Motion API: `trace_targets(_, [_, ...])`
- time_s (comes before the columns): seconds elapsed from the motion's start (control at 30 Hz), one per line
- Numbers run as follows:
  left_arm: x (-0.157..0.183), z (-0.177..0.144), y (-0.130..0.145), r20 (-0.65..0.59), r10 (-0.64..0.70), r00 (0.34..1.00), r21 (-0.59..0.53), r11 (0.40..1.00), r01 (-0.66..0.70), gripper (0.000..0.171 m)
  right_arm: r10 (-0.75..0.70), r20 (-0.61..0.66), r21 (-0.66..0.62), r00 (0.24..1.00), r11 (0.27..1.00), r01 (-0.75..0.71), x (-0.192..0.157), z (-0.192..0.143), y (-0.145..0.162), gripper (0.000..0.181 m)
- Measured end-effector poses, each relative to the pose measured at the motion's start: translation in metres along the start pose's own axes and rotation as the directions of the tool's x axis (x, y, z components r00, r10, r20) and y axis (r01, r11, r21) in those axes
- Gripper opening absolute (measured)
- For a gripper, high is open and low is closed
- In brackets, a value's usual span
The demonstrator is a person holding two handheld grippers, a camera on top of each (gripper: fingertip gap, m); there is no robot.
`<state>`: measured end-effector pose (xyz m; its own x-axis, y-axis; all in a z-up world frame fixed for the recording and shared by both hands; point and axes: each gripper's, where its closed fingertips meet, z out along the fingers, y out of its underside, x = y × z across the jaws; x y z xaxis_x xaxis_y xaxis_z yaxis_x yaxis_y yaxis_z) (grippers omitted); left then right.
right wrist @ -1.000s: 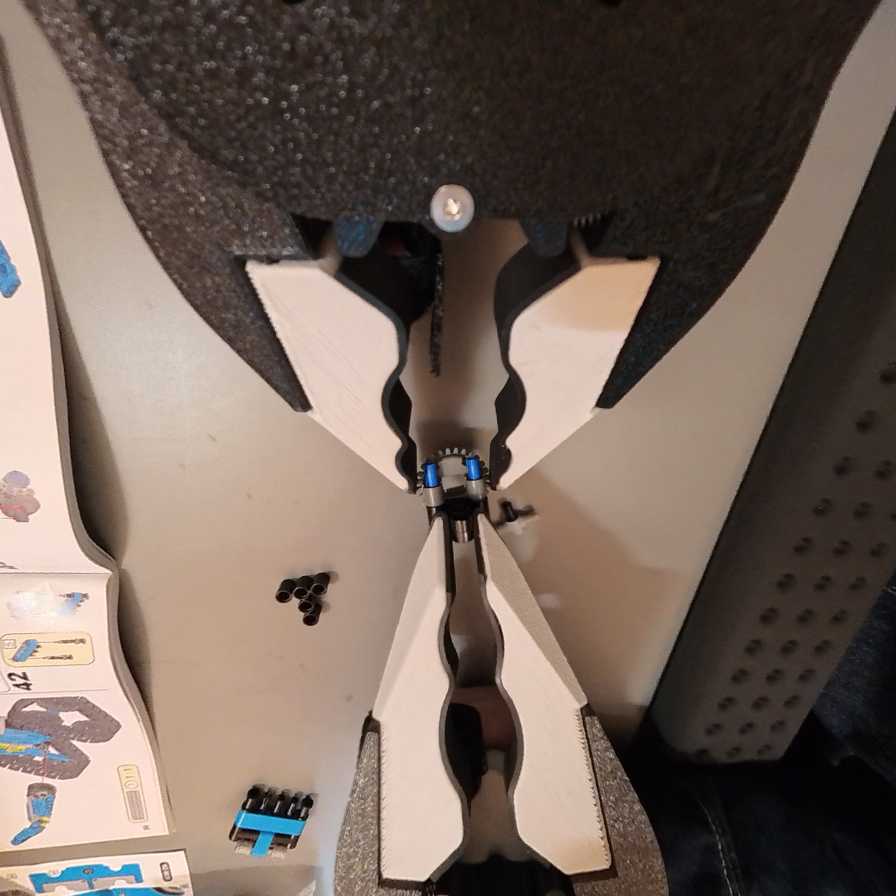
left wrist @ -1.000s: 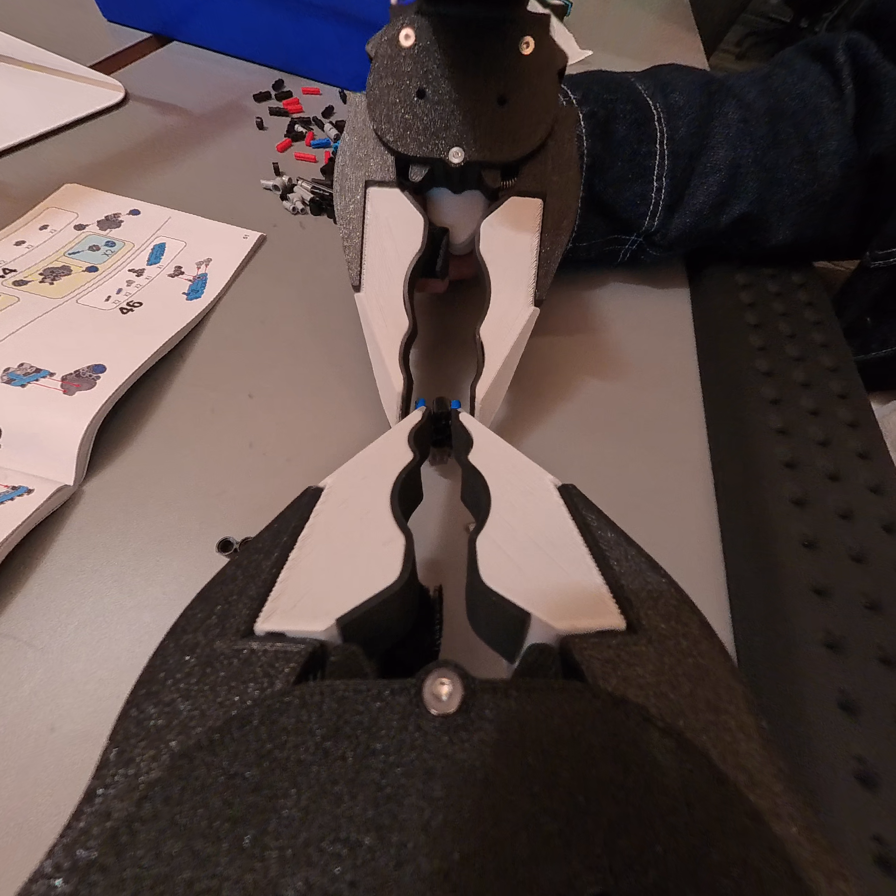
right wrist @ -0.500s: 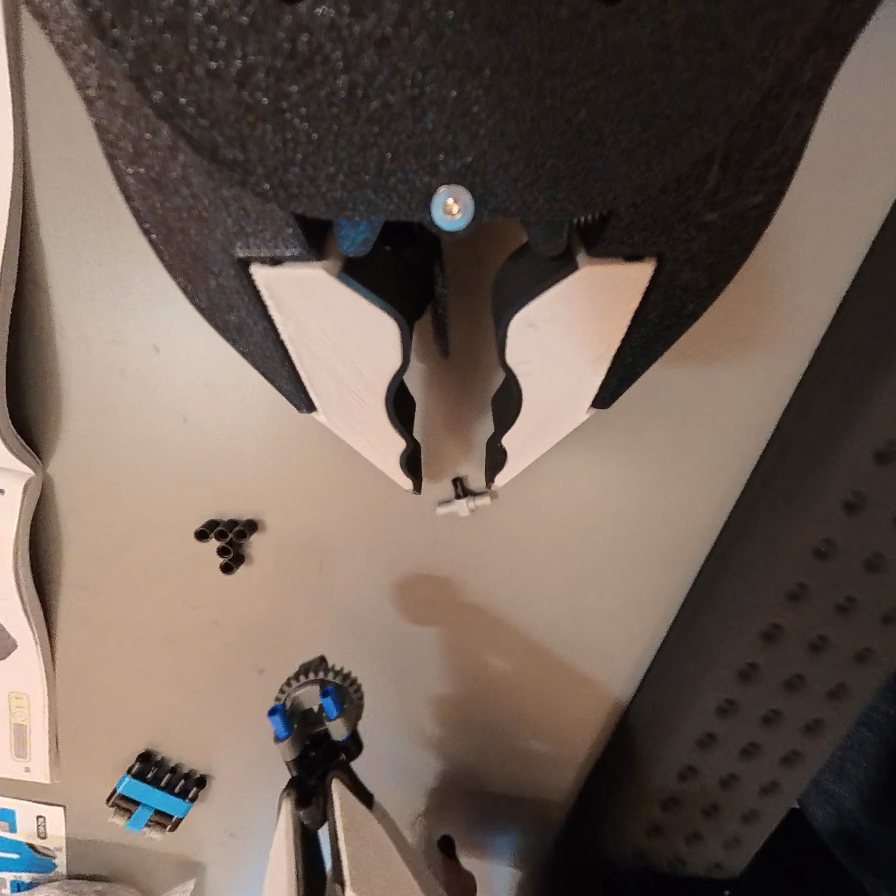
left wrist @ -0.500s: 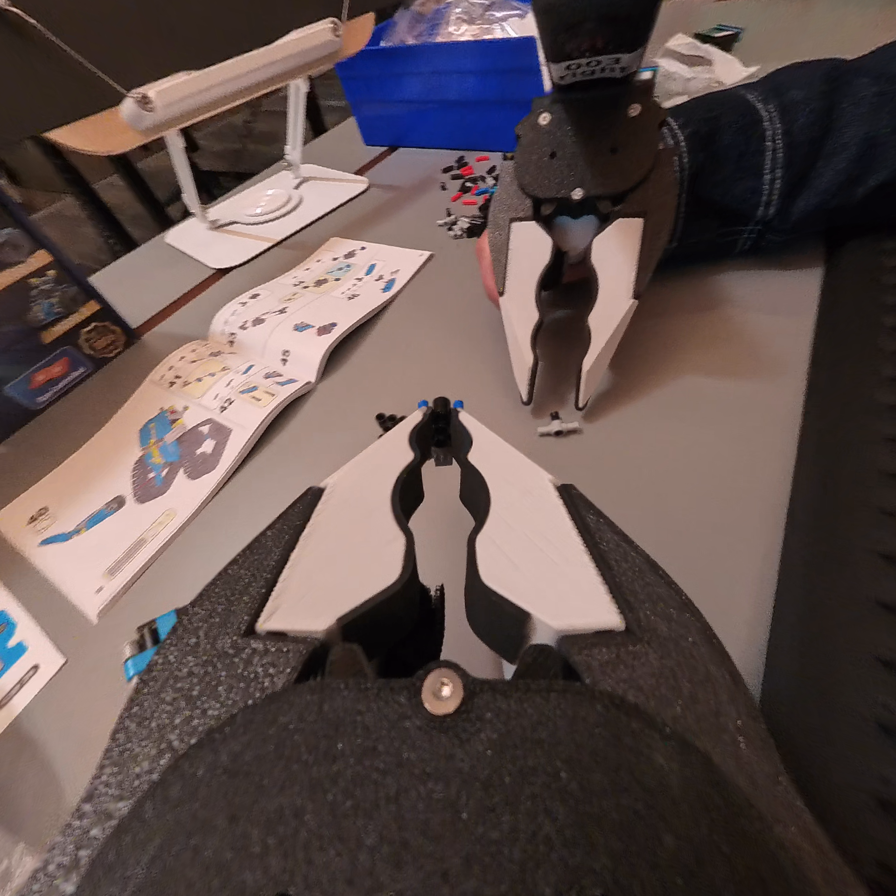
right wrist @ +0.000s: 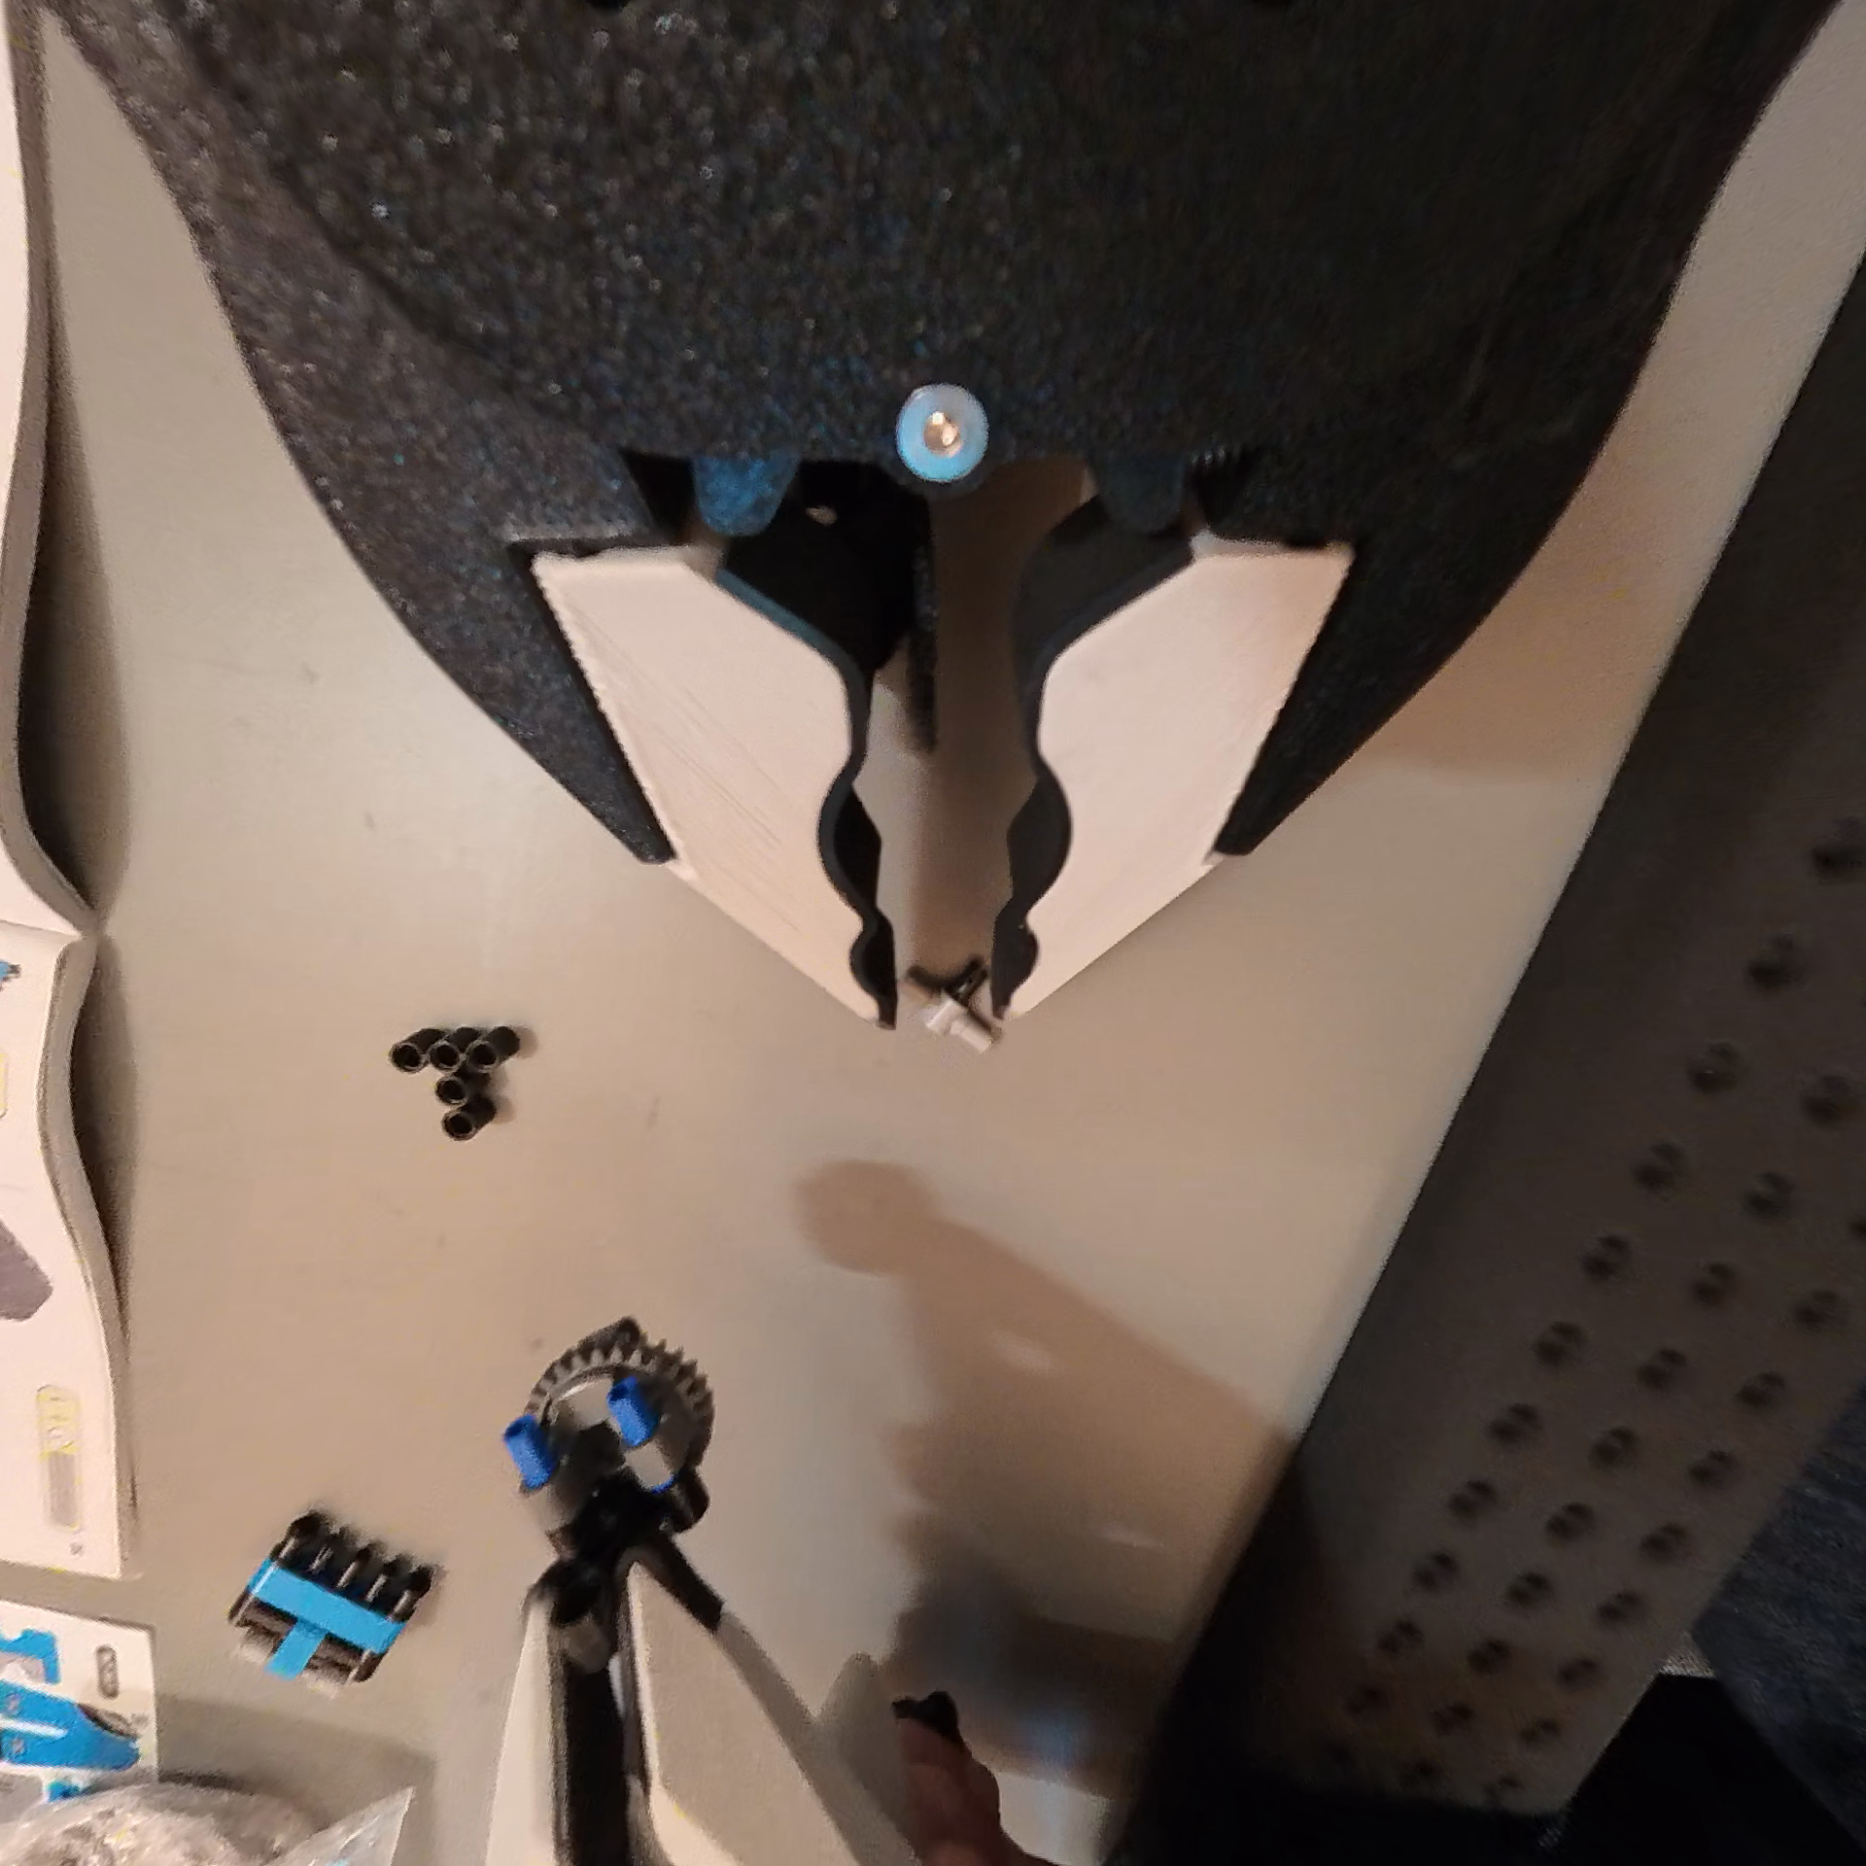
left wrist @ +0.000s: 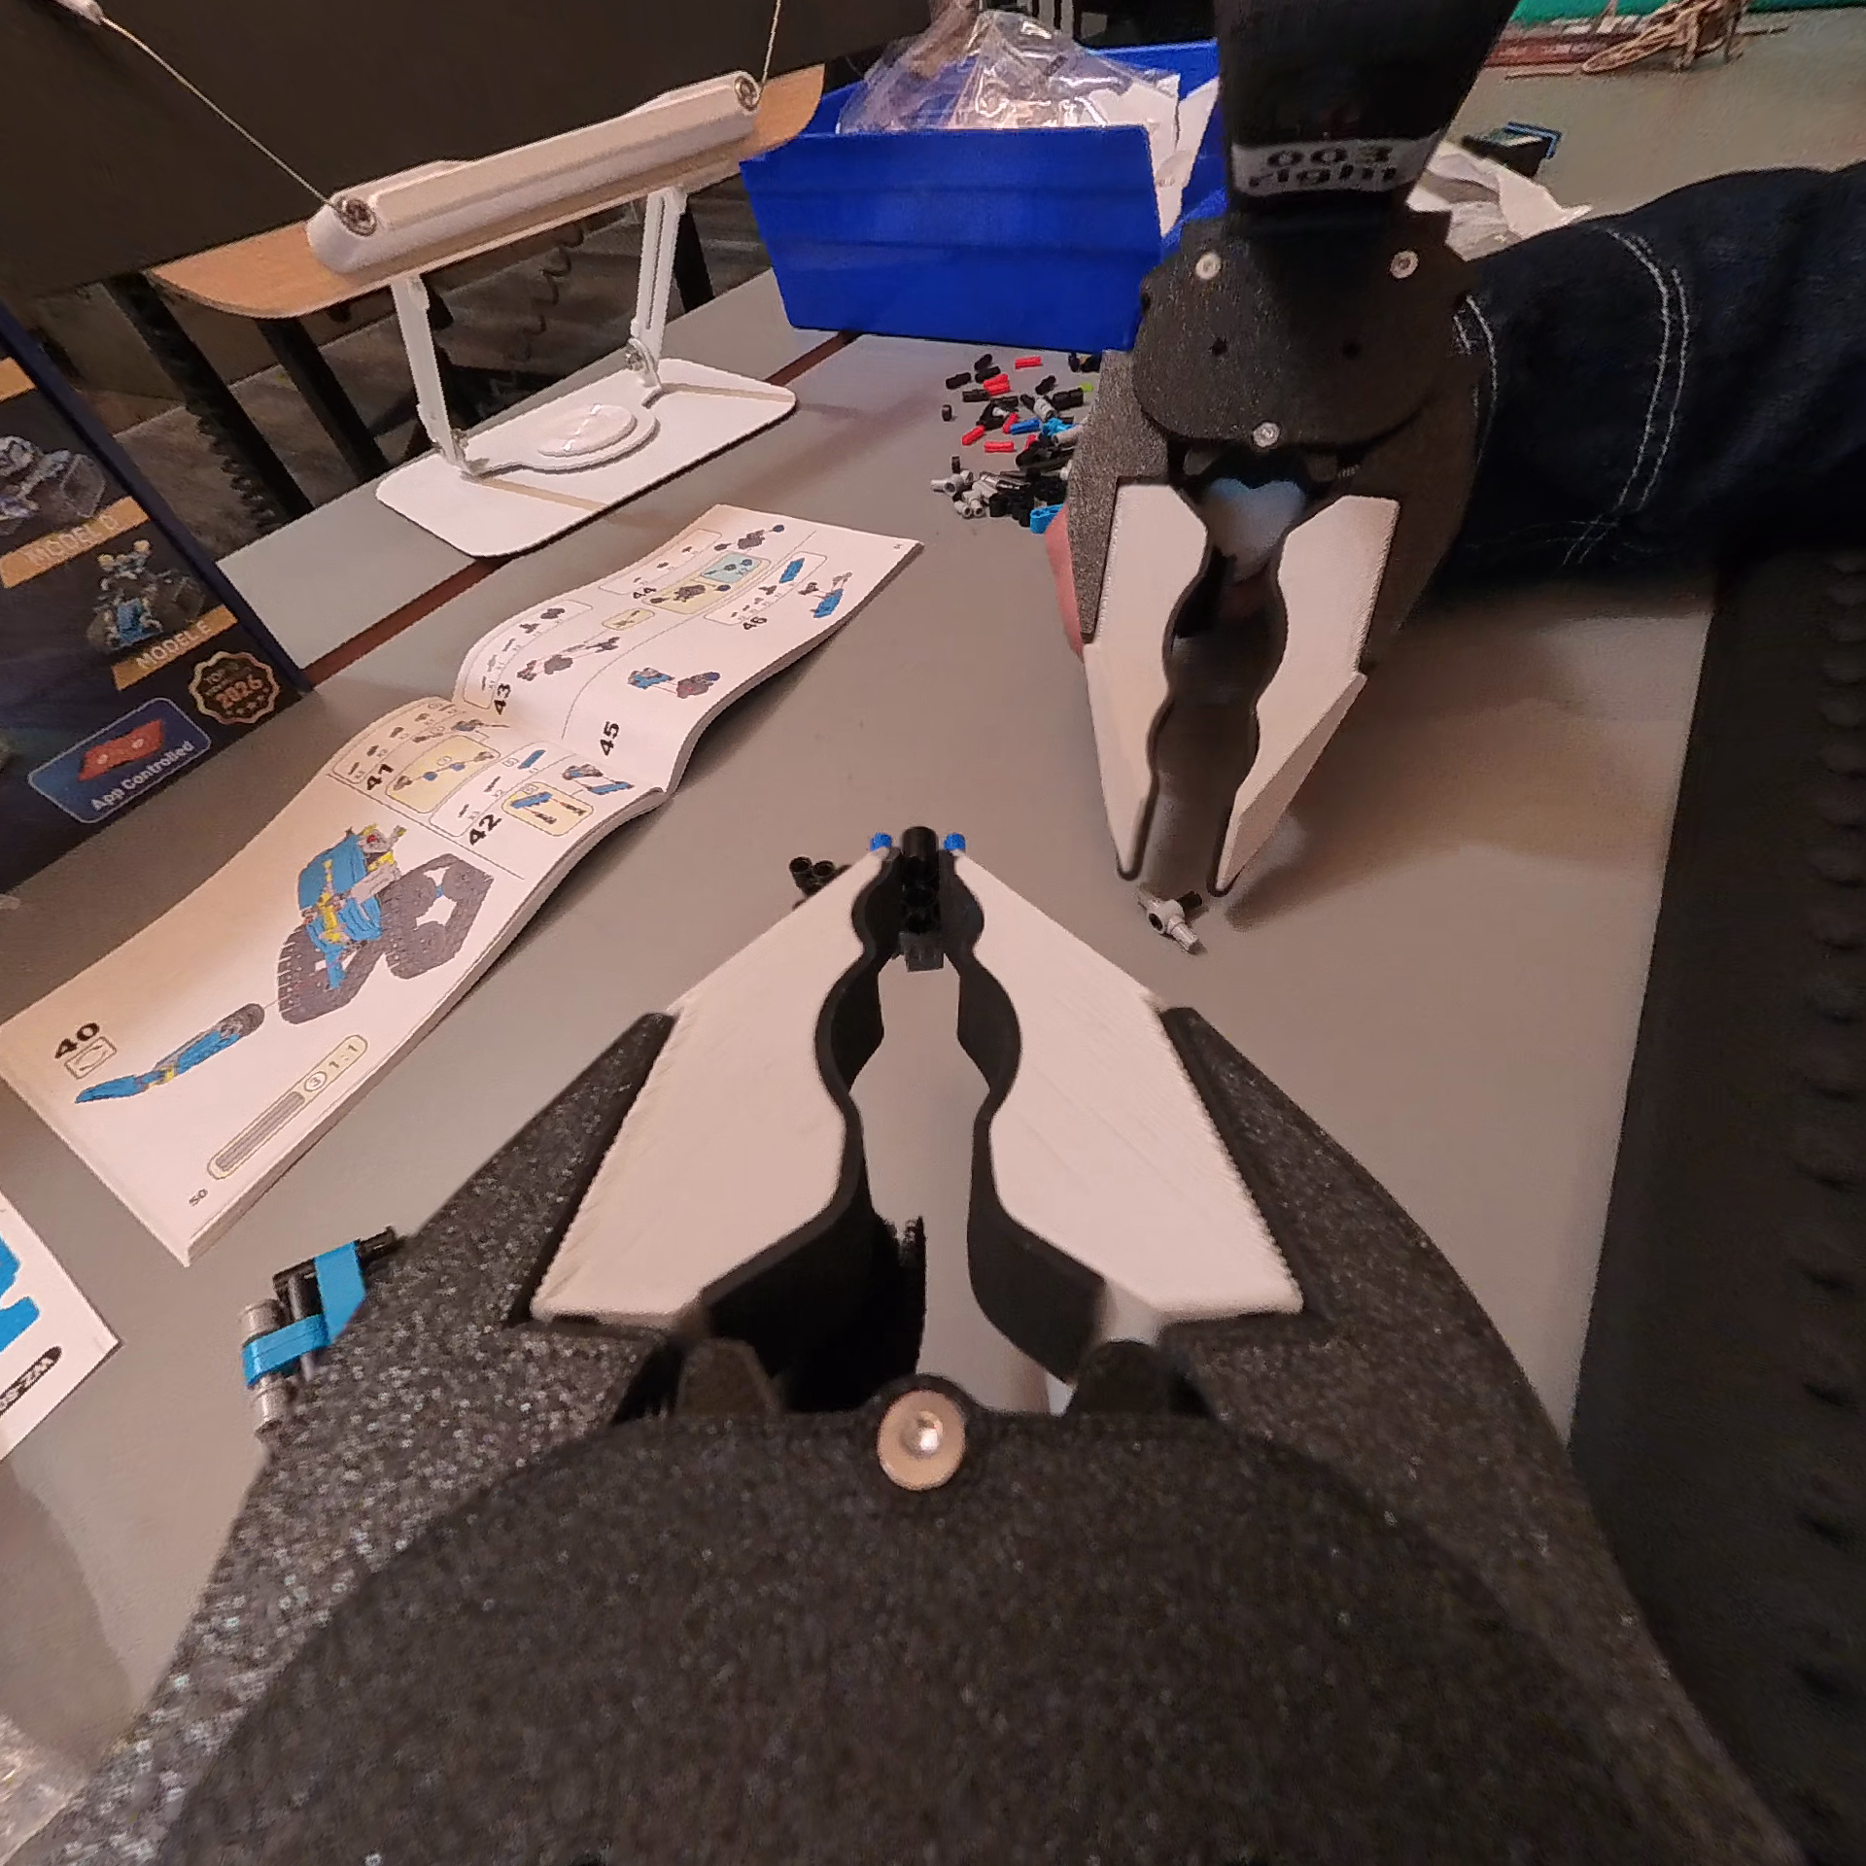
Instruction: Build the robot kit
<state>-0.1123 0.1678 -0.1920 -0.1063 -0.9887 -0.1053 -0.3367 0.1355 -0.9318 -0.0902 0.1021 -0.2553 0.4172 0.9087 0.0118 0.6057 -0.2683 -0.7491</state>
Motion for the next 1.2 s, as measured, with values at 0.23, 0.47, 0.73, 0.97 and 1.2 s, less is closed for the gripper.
trace_targets(0.23, [0.004,0.005,0.007,-0.024,0.009,1.000,-0.035,0.999,-0.010,0.006,-0.055,0.027,-0.093,0.998,0.994,0.057,-0.001,0.009,0.007,0.019])
trace_targets(0.47, [0.004,0.008,0.010,0.045,0.163,0.986,-0.066,0.985,-0.160,0.007,0.049,-0.009,-0.113,0.999,0.992,-0.050,0.009,0.014,0.002,0.011])
trace_targets(0.73, [0.014,0.021,0.013,0.192,0.718,0.669,-0.262,0.695,-0.670,0.006,0.356,-0.022,0.072,0.934,0.933,-0.353,0.023,-0.008,-0.026,0.010])
trace_targets(0.97, [0.019,0.028,0.018,0.172,0.789,0.590,-0.312,0.611,-0.727,0.006,0.347,-0.096,0.115,0.933,0.935,-0.336,0.033,-0.011,-0.037,0.010])
trace_targets(1.2, [0.016,0.032,0.025,0.157,0.818,0.554,-0.366,0.569,-0.737,0.006,0.332,-0.161,0.059,0.929,0.943,-0.326,0.037,-0.006,-0.032,0.010])
